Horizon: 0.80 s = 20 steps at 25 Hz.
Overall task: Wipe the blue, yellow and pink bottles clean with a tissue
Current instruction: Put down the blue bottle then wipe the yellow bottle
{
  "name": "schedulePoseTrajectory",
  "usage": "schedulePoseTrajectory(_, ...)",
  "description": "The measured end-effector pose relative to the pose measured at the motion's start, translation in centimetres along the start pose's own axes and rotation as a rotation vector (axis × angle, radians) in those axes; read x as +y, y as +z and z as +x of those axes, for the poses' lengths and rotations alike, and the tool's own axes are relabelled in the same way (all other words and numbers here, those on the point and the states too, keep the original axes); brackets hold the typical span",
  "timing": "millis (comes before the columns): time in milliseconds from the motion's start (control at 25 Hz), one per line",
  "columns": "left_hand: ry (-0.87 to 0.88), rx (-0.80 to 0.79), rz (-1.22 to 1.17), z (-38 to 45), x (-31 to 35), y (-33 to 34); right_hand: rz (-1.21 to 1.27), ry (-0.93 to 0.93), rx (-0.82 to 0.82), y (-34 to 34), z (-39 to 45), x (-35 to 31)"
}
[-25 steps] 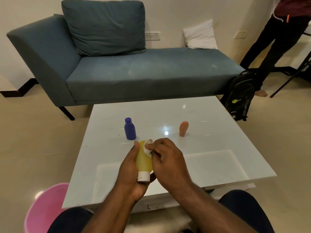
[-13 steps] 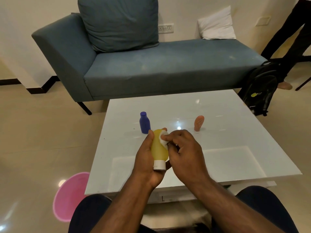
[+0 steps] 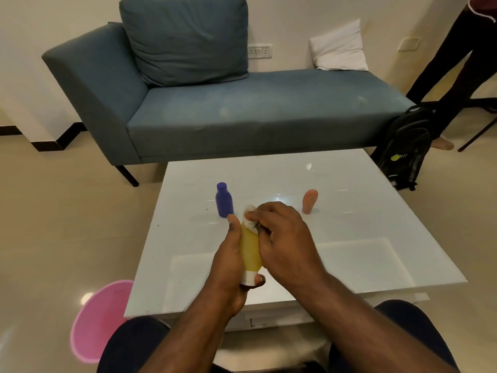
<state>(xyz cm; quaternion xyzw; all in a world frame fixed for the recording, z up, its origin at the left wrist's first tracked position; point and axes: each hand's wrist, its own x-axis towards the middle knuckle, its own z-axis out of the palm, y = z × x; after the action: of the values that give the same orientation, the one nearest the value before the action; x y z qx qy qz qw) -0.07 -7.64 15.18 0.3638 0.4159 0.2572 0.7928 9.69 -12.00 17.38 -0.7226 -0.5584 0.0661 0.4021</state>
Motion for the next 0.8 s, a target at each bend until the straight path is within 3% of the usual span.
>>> schedulePoseTrajectory(240, 0.028, 0.079, 0.113, 0.1, 0.1, -0.2, 0.022, 0.046, -0.125, -1.7, 1.2, 0.9)
schedulePoseTrajectory(360, 0.054, 0.104, 0.146, 0.1, 0.2, 0.3, -0.079, -0.050, -0.214, -1.4, 0.9, -0.2)
schedulePoseTrajectory(600, 0.046, 0.067, 0.103, -0.1, 0.5, -0.4, -0.014, 0.000, -0.103, -1.5, 1.2, 1.0)
schedulePoseTrajectory(800, 0.049, 0.106, 0.118, 0.2, 0.5, -0.1, -0.099, -0.168, -0.106, -0.9, 0.0, -0.3)
